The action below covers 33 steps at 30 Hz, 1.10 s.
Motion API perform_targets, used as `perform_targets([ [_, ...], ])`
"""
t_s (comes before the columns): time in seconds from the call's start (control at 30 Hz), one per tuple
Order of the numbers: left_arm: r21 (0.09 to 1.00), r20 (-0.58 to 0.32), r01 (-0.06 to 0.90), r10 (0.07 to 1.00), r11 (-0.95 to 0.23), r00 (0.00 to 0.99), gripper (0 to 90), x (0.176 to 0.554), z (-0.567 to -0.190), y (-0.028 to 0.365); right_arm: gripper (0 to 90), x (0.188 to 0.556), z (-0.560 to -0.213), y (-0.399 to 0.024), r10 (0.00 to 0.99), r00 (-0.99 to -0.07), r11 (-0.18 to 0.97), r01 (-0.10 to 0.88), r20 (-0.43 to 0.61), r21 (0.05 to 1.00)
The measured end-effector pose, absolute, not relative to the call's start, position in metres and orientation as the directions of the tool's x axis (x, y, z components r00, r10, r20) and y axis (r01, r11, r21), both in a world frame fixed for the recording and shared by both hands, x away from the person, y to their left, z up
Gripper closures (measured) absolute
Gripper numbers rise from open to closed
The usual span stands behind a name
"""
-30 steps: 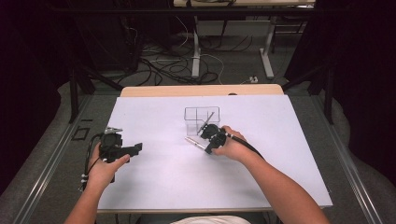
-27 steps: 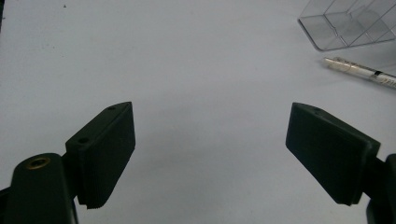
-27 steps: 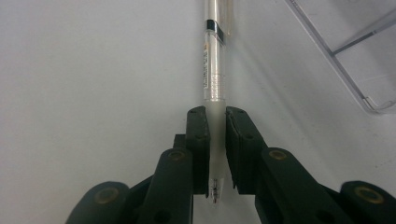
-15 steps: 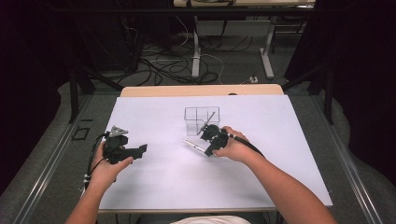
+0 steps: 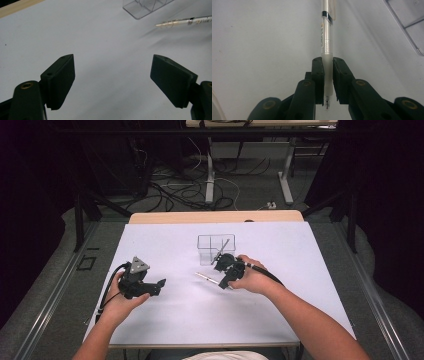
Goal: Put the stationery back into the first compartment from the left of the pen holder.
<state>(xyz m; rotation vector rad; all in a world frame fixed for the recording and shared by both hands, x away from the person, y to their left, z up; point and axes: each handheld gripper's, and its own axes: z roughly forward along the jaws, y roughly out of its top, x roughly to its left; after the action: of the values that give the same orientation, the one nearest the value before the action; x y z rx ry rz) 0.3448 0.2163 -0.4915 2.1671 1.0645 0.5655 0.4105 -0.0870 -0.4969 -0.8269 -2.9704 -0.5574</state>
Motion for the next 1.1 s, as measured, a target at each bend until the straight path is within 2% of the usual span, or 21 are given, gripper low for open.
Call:
perform_targets([
  [0.27, 0.676, 0.146, 0.504, 0.768, -0.538, 0.624, 22.3, 0.343, -0.491, 0.204, 80.2, 0.409, -0.494, -0.086, 0.49, -0.864, 0.799, 0.499, 0.119, 0.336],
  [0.53, 0.654, 0.233, 0.414, 0.689, -0.633, 0.686, 27.1, 0.342, -0.488, 0.185, 80.3, 0.41, -0.492, -0.085, 0.479, -0.868, 0.803, 0.493, 0.129, 0.333],
  [0.67, 0.632, 0.272, 0.381, 0.653, -0.675, 0.707, 28.2, 0.342, -0.49, 0.175, 80.3, 0.409, -0.491, -0.084, 0.502, -0.851, 0.789, 0.523, 0.153, 0.323],
  [1.1, 0.554, 0.409, 0.204, 0.478, -0.807, 0.778, 33.4, 0.335, -0.499, 0.141, 80.3, 0.411, -0.489, -0.087, 0.479, -0.864, 0.8, 0.502, 0.155, 0.329],
])
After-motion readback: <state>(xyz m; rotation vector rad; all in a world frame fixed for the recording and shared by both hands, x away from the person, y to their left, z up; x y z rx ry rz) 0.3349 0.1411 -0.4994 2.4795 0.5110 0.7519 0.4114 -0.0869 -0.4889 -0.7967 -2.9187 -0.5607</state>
